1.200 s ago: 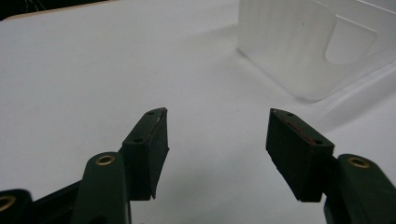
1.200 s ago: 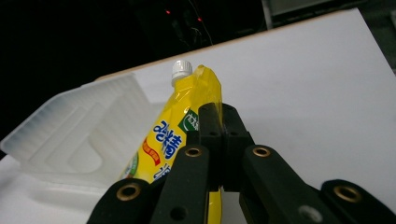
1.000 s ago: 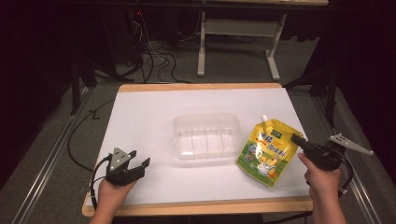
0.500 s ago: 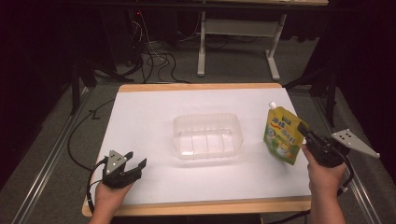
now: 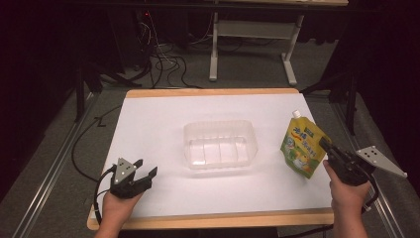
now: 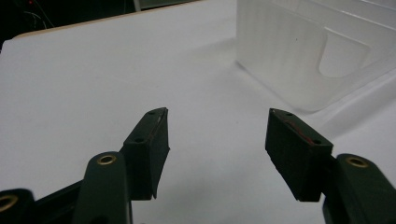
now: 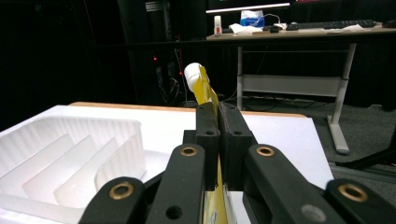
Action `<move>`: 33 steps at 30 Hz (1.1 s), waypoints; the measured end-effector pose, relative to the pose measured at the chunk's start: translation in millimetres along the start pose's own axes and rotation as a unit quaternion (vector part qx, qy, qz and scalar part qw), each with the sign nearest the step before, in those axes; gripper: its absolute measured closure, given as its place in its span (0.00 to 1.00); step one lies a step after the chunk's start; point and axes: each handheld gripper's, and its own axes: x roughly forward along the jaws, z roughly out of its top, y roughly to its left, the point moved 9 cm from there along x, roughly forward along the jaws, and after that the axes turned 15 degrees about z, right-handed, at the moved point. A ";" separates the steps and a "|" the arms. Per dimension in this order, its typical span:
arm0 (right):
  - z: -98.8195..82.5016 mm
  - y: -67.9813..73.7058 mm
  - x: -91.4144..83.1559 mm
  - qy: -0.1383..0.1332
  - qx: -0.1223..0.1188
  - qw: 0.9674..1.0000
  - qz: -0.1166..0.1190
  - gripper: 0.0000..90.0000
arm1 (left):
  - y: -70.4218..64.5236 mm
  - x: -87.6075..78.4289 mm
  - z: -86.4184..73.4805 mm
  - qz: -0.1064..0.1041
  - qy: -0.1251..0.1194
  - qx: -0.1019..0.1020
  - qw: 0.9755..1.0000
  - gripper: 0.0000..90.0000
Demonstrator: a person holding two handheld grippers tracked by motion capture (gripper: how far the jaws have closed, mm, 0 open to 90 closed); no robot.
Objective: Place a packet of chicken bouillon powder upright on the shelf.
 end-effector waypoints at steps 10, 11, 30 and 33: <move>-17.4 -5.6 -0.9 0.030 0.016 0.999 -0.005 0.92 | -6.7 5.1 4.0 -0.009 -0.003 0.007 1.000 0.45; -17.4 -5.6 -0.9 0.030 0.016 0.999 -0.005 0.92 | -7.2 6.2 4.0 -0.009 -0.003 0.007 1.000 0.45; -52.9 -12.4 6.1 0.087 0.055 0.994 0.030 0.72 | -9.0 15.8 11.7 -0.026 0.010 -0.058 0.998 0.61; -50.9 -11.5 -0.9 0.084 0.048 0.995 0.025 0.77 | -12.1 13.9 14.0 -0.028 0.007 -0.053 0.998 0.68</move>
